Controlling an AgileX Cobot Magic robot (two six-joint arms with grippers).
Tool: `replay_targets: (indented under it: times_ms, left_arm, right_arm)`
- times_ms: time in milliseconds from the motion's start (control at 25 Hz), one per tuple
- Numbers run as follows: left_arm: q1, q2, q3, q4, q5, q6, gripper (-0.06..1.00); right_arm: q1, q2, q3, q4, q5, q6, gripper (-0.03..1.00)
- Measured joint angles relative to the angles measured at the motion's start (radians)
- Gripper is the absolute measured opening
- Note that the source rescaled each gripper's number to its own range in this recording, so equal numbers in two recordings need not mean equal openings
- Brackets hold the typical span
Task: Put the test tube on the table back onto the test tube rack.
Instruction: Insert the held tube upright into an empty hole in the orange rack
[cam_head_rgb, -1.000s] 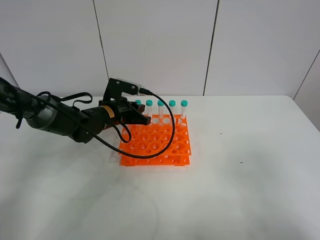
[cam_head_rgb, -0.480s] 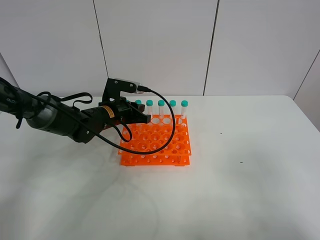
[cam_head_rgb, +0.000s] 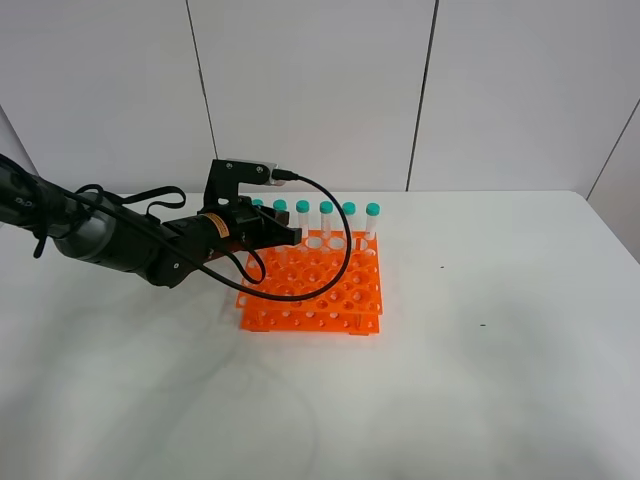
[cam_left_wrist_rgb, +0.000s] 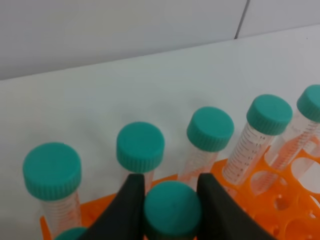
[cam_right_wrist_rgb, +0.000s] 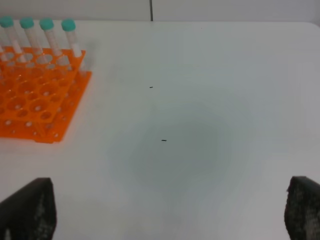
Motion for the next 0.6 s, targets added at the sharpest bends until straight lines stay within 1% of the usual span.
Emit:
replay_targets:
  times_ms: [240,400,600]
  left_arm:
    - [0.000,0.000,0.000,0.000,0.004,-0.002,0.01]
    - [0.000,0.000,0.000,0.000,0.005,0.027,0.01]
    - [0.000,0.000,0.000,0.001,0.005,0.035,0.01]
  right_arm:
    - [0.000,0.000,0.000,0.000,0.000,0.000,1.00]
    - [0.000,0.000,0.000,0.000,0.000,0.000,1.00]
    - [0.000,0.000,0.000,0.000,0.000,0.000,1.00]
